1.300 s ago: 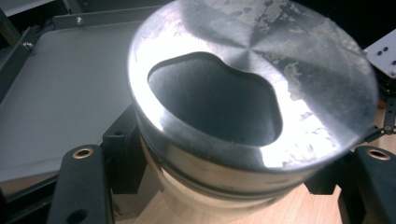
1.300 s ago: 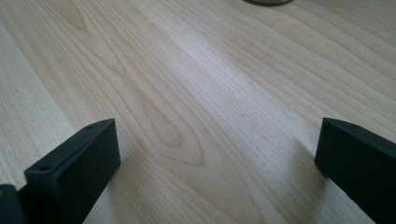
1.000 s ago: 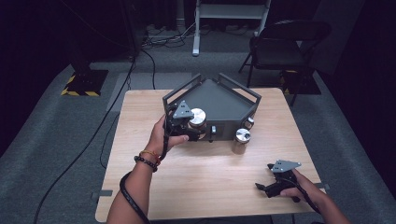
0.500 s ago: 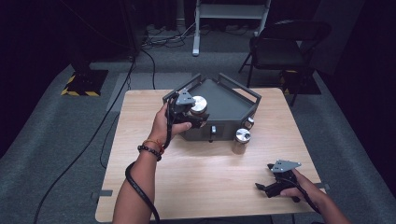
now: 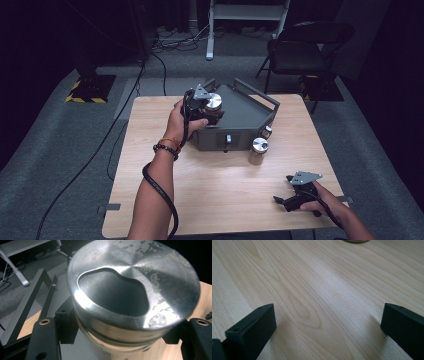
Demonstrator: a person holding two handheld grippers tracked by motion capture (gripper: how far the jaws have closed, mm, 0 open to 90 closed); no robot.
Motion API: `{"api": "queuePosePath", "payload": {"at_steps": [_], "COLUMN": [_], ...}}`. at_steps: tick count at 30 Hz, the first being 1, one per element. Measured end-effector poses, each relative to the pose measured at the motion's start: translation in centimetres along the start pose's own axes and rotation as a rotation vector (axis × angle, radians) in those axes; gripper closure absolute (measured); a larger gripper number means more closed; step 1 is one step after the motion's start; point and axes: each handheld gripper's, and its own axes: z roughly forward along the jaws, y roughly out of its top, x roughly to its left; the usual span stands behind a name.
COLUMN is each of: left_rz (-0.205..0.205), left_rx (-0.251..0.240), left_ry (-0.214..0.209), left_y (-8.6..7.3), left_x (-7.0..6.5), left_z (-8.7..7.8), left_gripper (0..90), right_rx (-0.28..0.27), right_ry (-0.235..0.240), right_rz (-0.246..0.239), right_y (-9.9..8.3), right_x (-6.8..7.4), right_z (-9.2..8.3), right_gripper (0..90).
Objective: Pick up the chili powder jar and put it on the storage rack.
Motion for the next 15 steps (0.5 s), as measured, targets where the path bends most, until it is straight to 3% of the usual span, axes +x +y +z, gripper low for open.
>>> {"api": "queuePosePath", "payload": {"at_steps": [3,6,15], "left_rz": [-0.023,-0.021,-0.062], "left_rx": [0.007,0.028,0.030], "left_ry": [0.014,0.029,0.057], "left_y": [-0.2,0.0,-0.5], "left_x": [0.1,0.1,0.5], "left_z": [0.9,1.6,2.7], "left_gripper": [31.1,31.1,31.1], "right_rx": [0.000,0.000,0.000], "right_ry": [0.000,0.000,0.000], "right_rz": [-0.001,-0.001,-0.001], "right_y": [0.0,0.0,0.0], "right_x": [0.0,0.0,0.0], "right_z": [0.0,0.0,0.0], "right_gripper": [0.0,0.0,0.0]}}
